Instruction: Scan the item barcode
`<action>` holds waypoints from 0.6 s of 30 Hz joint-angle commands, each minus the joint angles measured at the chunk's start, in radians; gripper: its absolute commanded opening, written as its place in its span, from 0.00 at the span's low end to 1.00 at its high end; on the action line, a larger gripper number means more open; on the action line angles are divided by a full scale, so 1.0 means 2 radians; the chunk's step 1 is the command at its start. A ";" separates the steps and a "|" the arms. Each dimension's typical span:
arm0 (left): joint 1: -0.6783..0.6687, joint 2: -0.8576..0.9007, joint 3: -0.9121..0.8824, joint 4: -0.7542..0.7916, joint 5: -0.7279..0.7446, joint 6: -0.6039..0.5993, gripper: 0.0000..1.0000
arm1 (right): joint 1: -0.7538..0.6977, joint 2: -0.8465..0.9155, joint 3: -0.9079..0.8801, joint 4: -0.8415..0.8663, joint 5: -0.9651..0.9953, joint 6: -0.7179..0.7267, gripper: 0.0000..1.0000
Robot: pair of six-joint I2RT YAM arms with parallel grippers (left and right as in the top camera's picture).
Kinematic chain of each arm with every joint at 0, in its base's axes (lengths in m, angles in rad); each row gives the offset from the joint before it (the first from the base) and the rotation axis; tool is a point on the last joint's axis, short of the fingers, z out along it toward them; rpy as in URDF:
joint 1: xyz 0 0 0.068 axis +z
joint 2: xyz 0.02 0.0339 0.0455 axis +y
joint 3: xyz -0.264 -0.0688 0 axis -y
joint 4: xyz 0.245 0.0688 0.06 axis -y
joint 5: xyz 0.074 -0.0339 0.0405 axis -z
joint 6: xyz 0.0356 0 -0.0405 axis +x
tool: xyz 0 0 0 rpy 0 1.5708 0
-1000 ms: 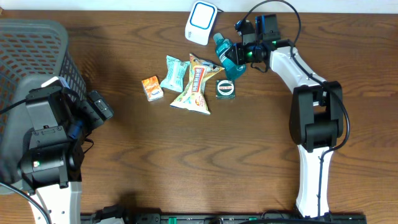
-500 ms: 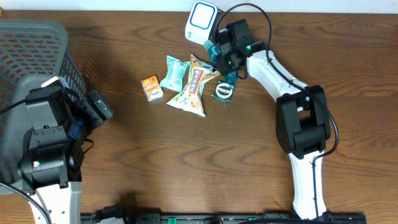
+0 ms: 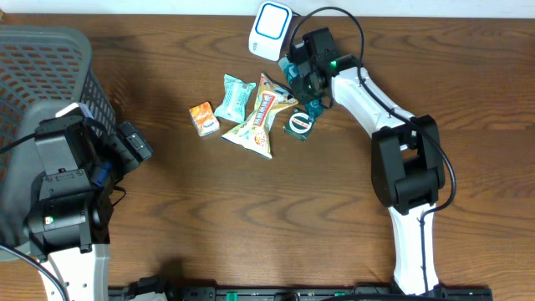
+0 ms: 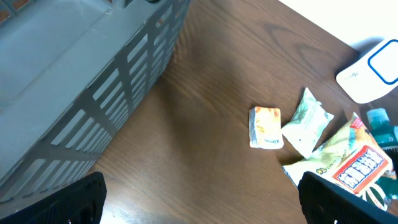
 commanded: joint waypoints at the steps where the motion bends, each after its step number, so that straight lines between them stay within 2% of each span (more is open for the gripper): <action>1: 0.003 0.001 0.003 -0.001 -0.006 -0.004 0.98 | -0.001 0.037 -0.032 -0.018 0.008 -0.004 0.31; 3: 0.003 0.001 0.003 -0.001 -0.006 -0.004 0.98 | -0.001 0.039 -0.035 -0.018 0.008 -0.004 0.07; 4: 0.003 0.001 0.003 -0.001 -0.006 -0.004 0.98 | -0.001 0.039 -0.035 -0.018 0.008 -0.003 0.01; 12: 0.003 0.001 0.003 -0.001 -0.006 -0.004 0.98 | -0.003 0.016 -0.030 0.006 0.008 0.019 0.01; 18: 0.003 0.001 0.003 -0.001 -0.006 -0.004 0.98 | -0.011 -0.038 -0.030 0.018 -0.001 0.019 0.01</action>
